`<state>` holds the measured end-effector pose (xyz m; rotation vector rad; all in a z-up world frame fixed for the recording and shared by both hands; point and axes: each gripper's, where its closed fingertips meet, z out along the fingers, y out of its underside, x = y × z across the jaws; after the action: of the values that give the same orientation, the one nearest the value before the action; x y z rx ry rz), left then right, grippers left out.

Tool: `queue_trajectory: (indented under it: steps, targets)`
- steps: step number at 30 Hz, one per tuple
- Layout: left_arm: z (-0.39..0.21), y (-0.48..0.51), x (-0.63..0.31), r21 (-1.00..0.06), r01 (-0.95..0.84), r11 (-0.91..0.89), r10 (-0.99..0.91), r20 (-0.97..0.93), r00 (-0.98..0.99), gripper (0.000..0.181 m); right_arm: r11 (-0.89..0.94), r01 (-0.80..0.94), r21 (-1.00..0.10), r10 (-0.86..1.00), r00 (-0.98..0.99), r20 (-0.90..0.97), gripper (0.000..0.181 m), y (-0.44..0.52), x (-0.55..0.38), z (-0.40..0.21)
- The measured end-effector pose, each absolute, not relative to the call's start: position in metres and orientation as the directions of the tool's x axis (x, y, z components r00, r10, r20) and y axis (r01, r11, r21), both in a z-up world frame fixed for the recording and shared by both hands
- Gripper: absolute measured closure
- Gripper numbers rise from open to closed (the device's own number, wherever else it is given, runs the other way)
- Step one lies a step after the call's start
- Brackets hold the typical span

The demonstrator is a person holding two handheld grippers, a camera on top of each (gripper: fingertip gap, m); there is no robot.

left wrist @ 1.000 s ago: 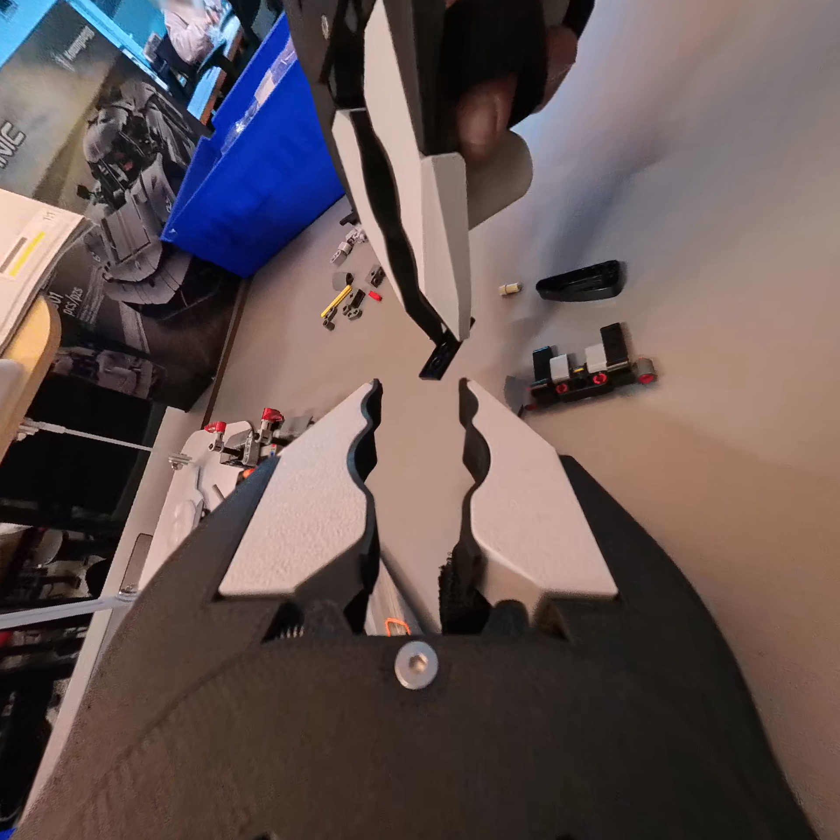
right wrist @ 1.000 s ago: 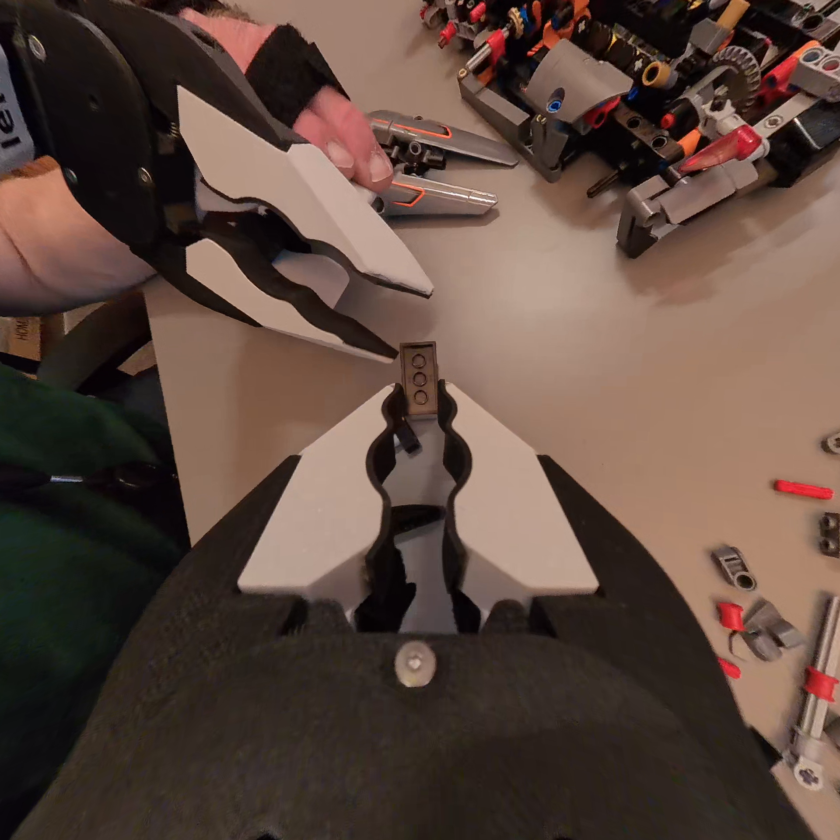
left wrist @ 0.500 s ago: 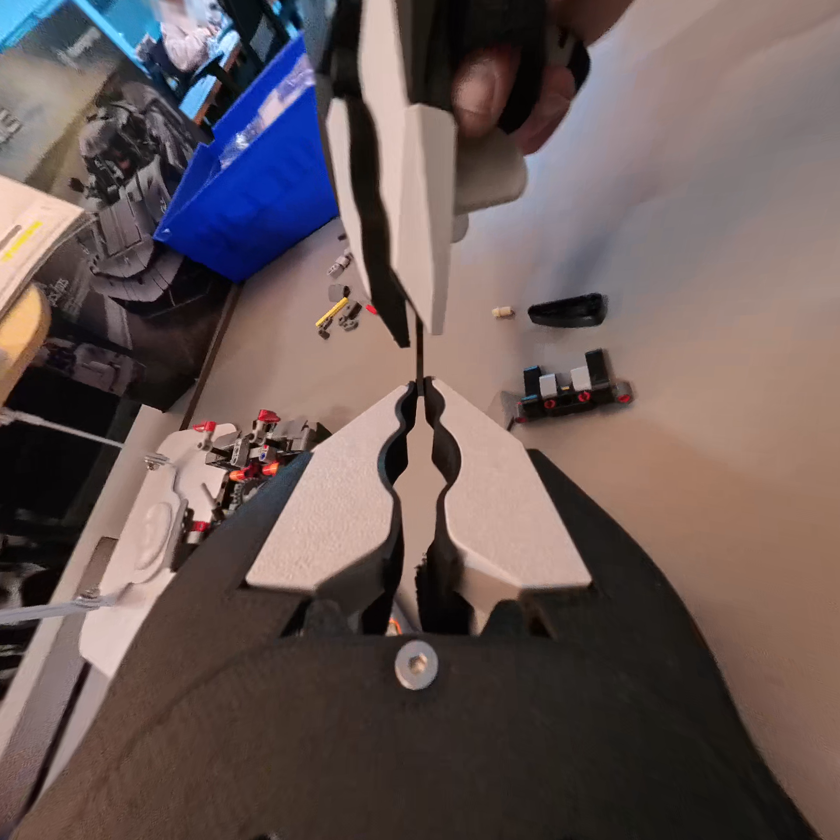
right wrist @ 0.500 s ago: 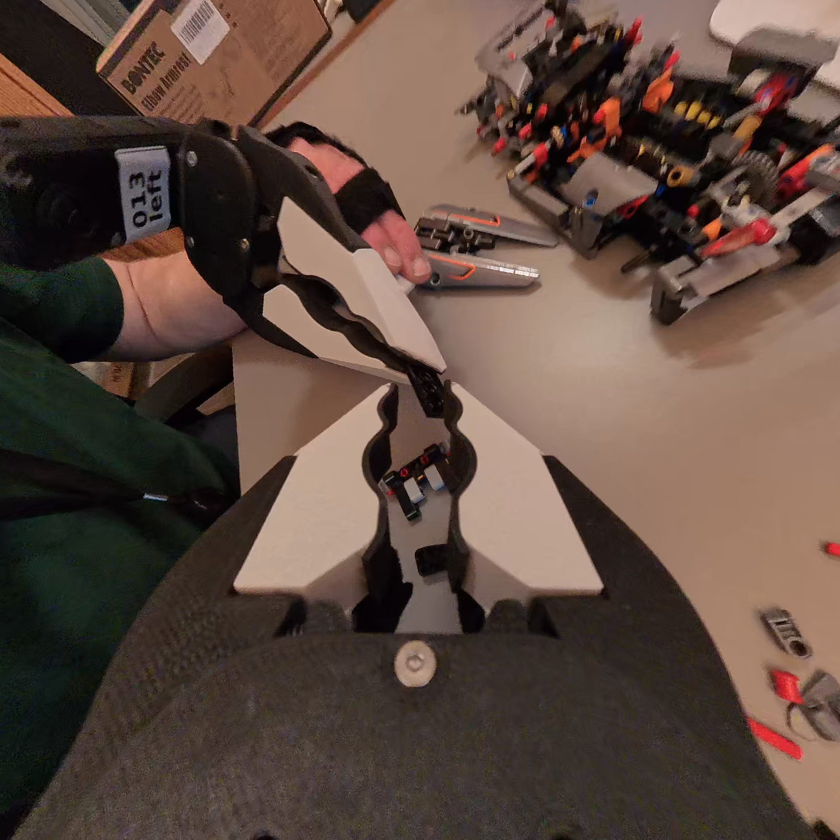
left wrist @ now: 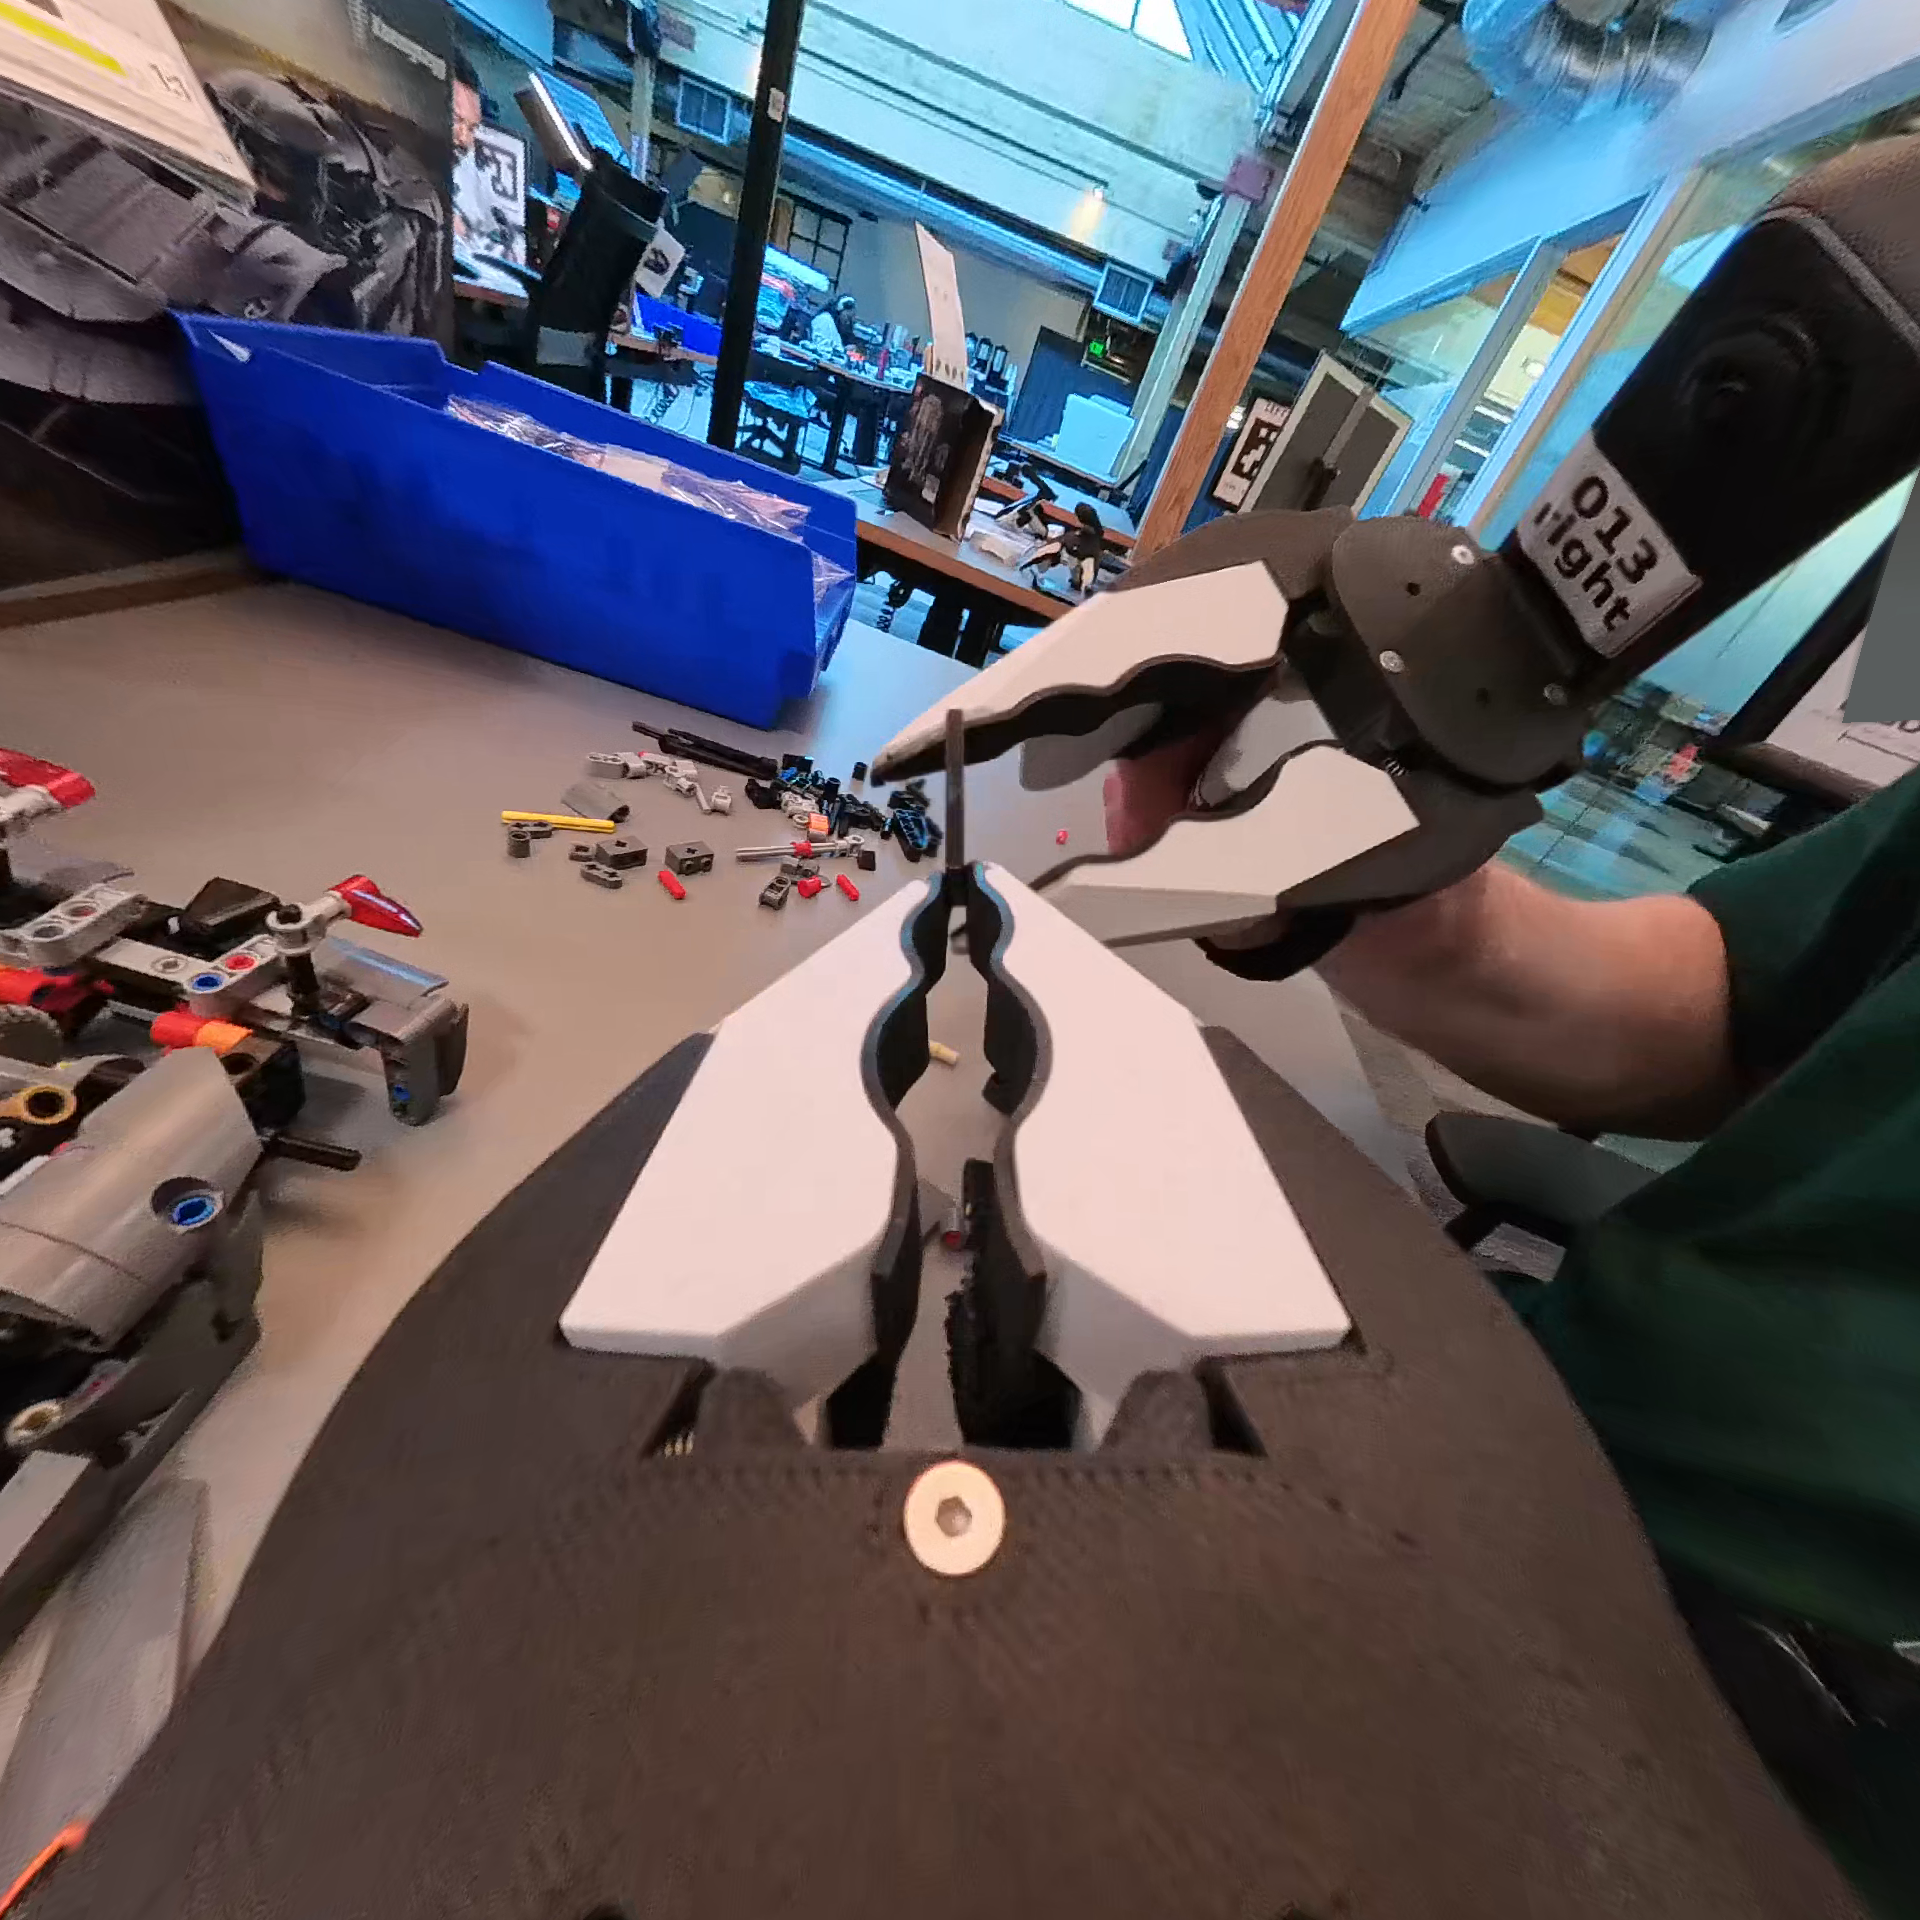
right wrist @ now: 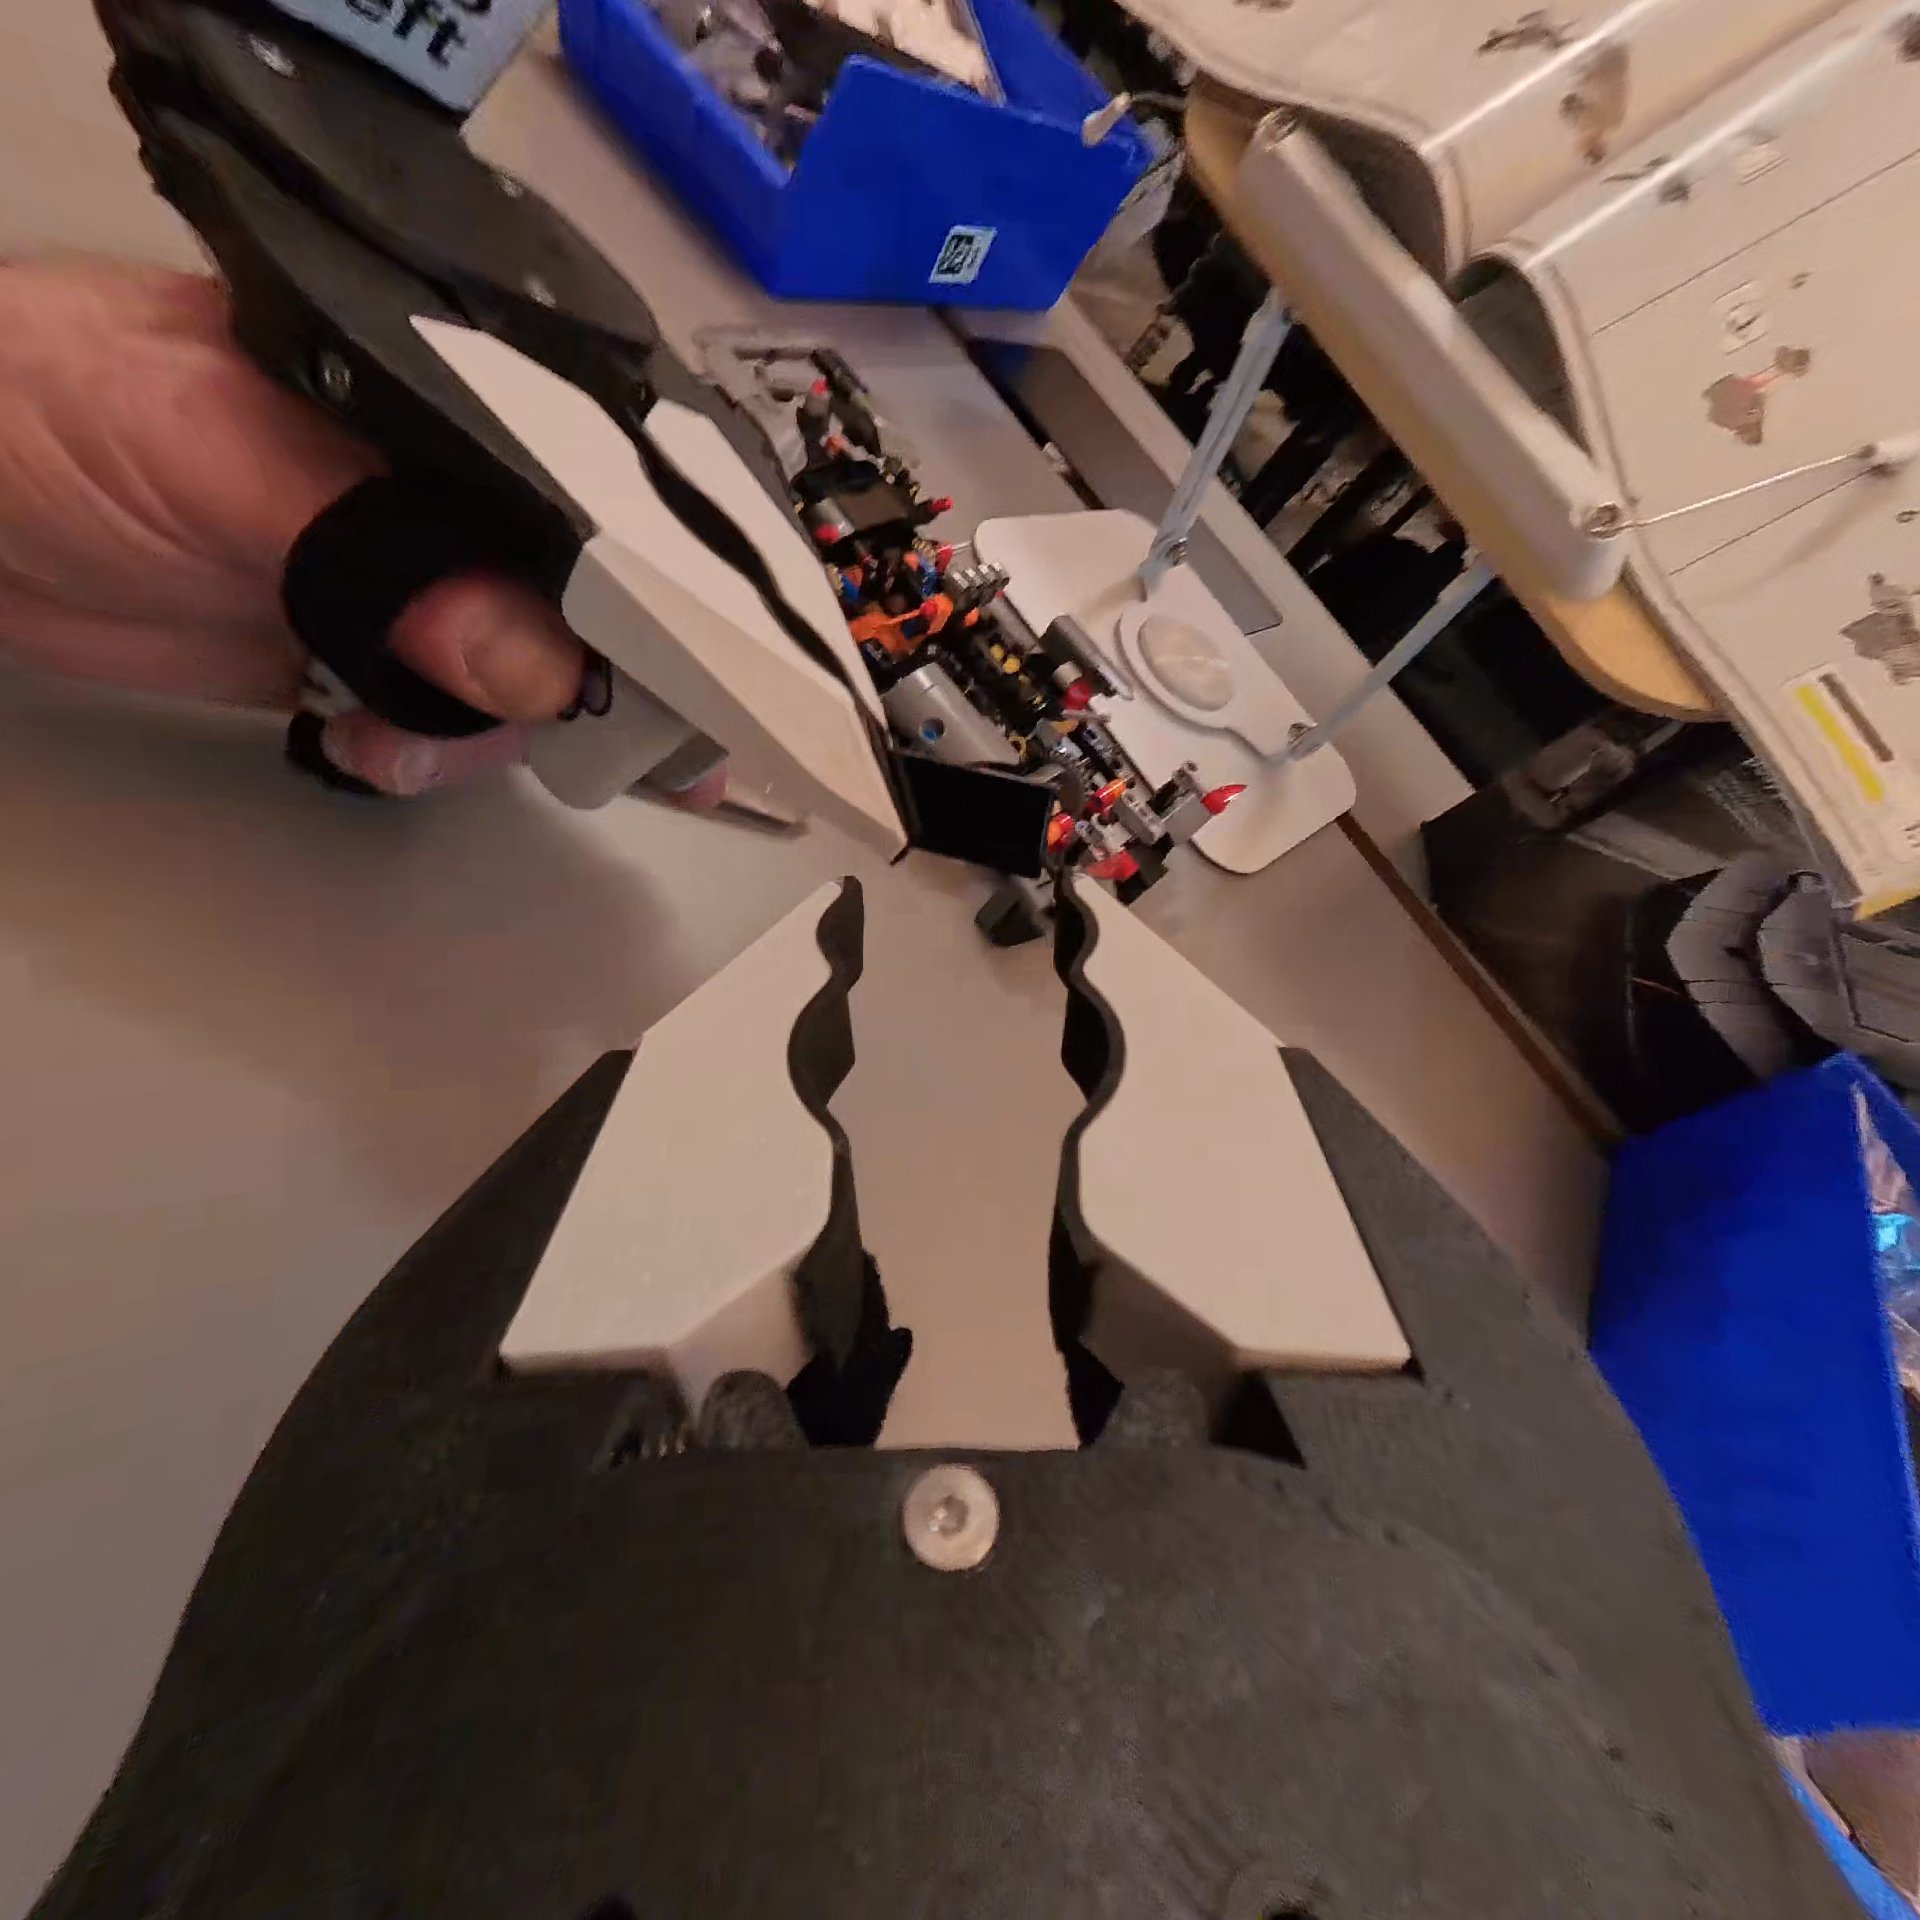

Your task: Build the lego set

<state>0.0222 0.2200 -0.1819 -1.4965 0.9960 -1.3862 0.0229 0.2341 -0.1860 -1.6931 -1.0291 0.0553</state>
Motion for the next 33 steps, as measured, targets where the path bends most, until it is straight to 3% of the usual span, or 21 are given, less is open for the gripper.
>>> queue_trajectory:
  steps: [6,8,16,24,33]
  targets:
    - [-0.172,0.215,0.019,-0.933,0.043,-0.357,-0.934,0.357,-0.003,0.18,-0.114,0.383,-0.917,0.763,0.625,0.166,0.158,0.226,0.018,-0.174]
    - [-0.168,0.212,0.018,-0.932,0.053,-0.359,-0.933,0.357,-0.042,0.179,-0.148,0.3,-0.942,0.815,0.577,0.056,0.175,0.22,0.018,-0.167]
    - [-0.167,0.2,0.021,-0.936,0.021,-0.35,-0.931,0.345,-0.12,0.179,-0.271,0.202,-0.941,0.888,0.43,-0.164,0.18,0.202,0.018,-0.164]
    - [-0.171,0.201,0.021,-0.955,-0.014,-0.296,-0.95,0.295,-0.098,0.17,-0.343,0.25,-0.906,0.896,0.377,-0.235,0.181,0.198,0.028,-0.172]
    - [-0.18,0.194,0.026,-0.969,-0.081,-0.232,-0.966,0.239,-0.097,0.178,-0.334,0.425,-0.841,0.923,0.329,-0.2,0.181,0.192,0.021,-0.192]
